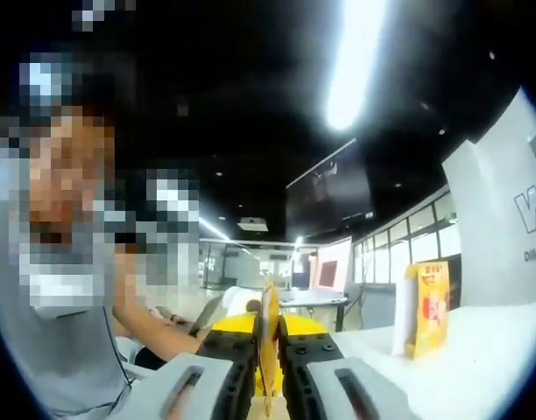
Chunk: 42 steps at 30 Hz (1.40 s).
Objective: Tear open the coffee pouch, take out the coffee, and pour the coffee from the pouch into the cup
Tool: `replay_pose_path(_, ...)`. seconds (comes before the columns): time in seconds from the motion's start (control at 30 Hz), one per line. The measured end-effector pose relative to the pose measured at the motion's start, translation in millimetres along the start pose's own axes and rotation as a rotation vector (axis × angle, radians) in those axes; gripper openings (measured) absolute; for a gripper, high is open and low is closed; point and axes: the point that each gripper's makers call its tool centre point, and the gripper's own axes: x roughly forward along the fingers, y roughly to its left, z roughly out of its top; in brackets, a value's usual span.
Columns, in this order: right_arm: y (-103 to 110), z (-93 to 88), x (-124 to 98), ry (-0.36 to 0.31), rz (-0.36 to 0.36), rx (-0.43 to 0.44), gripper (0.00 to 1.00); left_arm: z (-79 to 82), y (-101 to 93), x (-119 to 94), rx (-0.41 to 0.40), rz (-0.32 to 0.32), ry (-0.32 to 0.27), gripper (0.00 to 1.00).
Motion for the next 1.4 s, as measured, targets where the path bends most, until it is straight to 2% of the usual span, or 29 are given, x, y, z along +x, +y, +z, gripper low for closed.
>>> replay_pose_path(0.27, 1.1, -2.4, 0.9, 0.013, 0.001, 0.001, 0.10, -1.8, -0.4, -1.4, -0.017, -0.003, 0.018, 0.04)
replay_pose_path(0.37, 0.2, -5.4, 1.6, 0.024, 0.014, 0.065, 0.10, -3.4, -0.7, -2.1, -0.021, -0.007, 0.029, 0.04)
replay_pose_path(0.47, -8.0, -11.2, -0.9, 0.046, -0.046, 0.143, 0.10, -7.9, 0.0, -1.5, -0.030, -0.009, 0.046, 0.04)
replay_pose_path(0.57, -4.4, -14.9, -5.4, 0.062, -0.076, 0.144, 0.10, -12.5, -1.5, 0.1, -0.044, -0.021, 0.064, 0.04)
replay_pose_path(0.7, 0.6, -12.0, -16.1, 0.061, -0.132, 0.148, 0.10, -10.3, -6.1, 2.4, -0.051, -0.047, 0.048, 0.05)
replay_pose_path(0.87, 0.2, -5.7, -27.7, -0.005, -0.240, 0.139, 0.10, -1.8, -3.7, 0.1, -0.060, -0.043, 0.007, 0.08)
replay_pose_path(0.93, 1.3, -4.5, -29.5, -0.044, -0.254, 0.161, 0.10, 1.7, -3.6, -1.6, -0.077, -0.051, -0.009, 0.10)
replay_pose_path(1.03, -1.5, -4.5, -32.9, -0.064, -0.275, 0.164, 0.10, 4.6, -2.0, -2.4, -0.094, -0.052, -0.024, 0.11)
replay_pose_path(1.2, 0.7, -3.7, -35.6, -0.017, -0.309, 0.091, 0.10, 1.3, 0.3, 0.5, -0.122, -0.062, -0.018, 0.14)
replay_pose_path(1.37, 0.6, -10.5, -35.8, 0.013, -0.332, 0.075, 0.10, 1.4, 7.6, -1.0, -0.145, -0.062, -0.012, 0.14)
replay_pose_path(1.4, 0.4, -12.1, -36.1, 0.020, -0.344, 0.065, 0.10, 0.6, 9.4, -2.0, -0.158, -0.072, 0.008, 0.14)
